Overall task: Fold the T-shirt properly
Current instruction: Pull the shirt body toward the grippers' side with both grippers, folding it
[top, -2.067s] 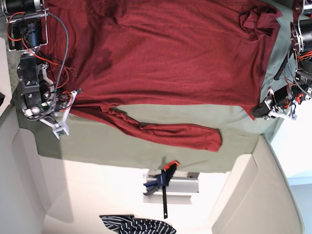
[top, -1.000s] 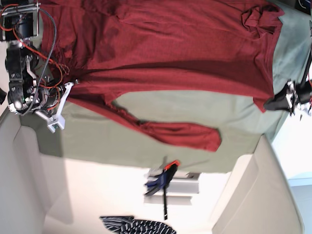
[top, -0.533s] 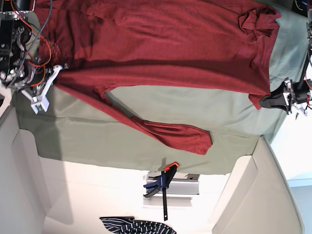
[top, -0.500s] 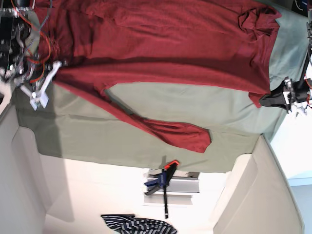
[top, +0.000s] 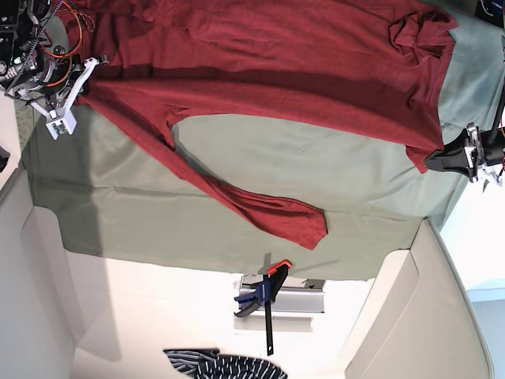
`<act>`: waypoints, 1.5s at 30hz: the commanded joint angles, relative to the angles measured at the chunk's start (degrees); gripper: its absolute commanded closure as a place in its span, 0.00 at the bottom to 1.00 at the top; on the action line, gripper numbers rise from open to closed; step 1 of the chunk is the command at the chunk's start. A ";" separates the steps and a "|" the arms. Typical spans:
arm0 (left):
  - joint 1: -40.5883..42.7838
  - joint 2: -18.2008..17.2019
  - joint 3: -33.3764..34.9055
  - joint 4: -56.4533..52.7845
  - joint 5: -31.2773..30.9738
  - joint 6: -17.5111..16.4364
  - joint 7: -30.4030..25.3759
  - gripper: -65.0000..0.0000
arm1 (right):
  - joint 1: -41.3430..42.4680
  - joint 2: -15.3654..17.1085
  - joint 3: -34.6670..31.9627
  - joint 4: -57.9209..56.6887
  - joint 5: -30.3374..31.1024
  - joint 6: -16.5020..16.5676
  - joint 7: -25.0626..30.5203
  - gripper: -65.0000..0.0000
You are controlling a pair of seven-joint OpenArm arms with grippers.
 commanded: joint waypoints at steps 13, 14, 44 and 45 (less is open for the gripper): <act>21.40 -0.87 -0.59 37.77 -1.47 -0.73 -0.16 1.00 | 0.11 0.74 0.48 2.29 -0.42 0.22 1.75 1.00; 23.10 -1.07 -0.61 41.92 -1.47 -0.73 -0.16 1.00 | 0.00 0.81 0.46 2.43 -0.42 0.22 1.66 1.00; 33.33 -1.16 -8.41 56.15 15.65 -0.73 -17.18 1.00 | -8.96 3.82 6.95 10.29 0.24 0.20 9.84 1.00; 33.33 -1.11 -8.41 56.15 15.65 -0.73 -17.38 1.00 | -8.26 3.82 6.95 10.19 0.24 0.20 10.27 1.00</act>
